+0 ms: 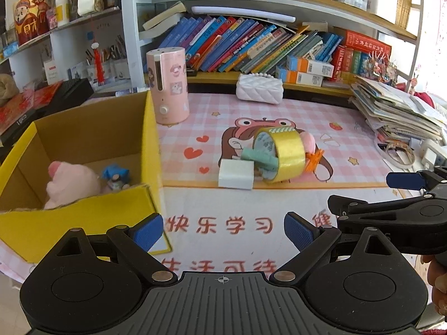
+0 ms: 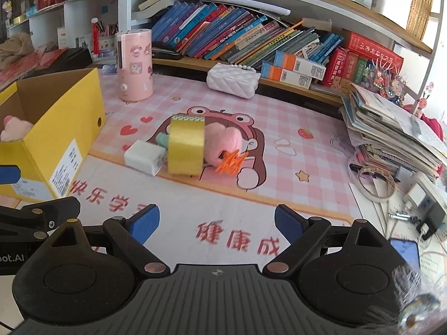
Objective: Organize objects
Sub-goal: 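Move both grippers back toward the yellow tape roll on the table, then close the right gripper on the yellow tape roll and lift it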
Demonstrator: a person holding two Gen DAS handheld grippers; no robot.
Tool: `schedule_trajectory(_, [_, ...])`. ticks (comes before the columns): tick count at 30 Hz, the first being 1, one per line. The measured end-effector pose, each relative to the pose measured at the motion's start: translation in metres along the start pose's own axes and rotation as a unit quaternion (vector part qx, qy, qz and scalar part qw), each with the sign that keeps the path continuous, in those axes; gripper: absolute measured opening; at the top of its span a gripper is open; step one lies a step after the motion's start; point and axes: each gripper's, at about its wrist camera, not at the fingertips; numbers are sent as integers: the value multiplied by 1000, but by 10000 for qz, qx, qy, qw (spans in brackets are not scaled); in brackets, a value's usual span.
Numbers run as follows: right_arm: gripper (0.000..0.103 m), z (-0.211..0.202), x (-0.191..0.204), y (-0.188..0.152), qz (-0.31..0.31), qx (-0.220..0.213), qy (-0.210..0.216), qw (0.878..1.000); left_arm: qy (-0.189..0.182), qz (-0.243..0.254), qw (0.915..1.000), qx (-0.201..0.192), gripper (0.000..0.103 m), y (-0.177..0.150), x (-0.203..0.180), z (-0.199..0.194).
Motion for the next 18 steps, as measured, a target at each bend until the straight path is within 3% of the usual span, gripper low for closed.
schedule_trajectory(10, [87,31,-26,12,132,0,361,9993,181,-41,9998,110,101,10,-18,25])
schedule_trajectory(18, [83,52,-29,42,261,-170,977,9947,331,7,9991,274,101,15,-25,39])
Point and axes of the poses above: each gripper's, at about its wrist camera, not at the fingertips, and z roughly the way its jaws point, x to its left, y to its top, and after that the axes turned 12 degrees about -y, right-handed
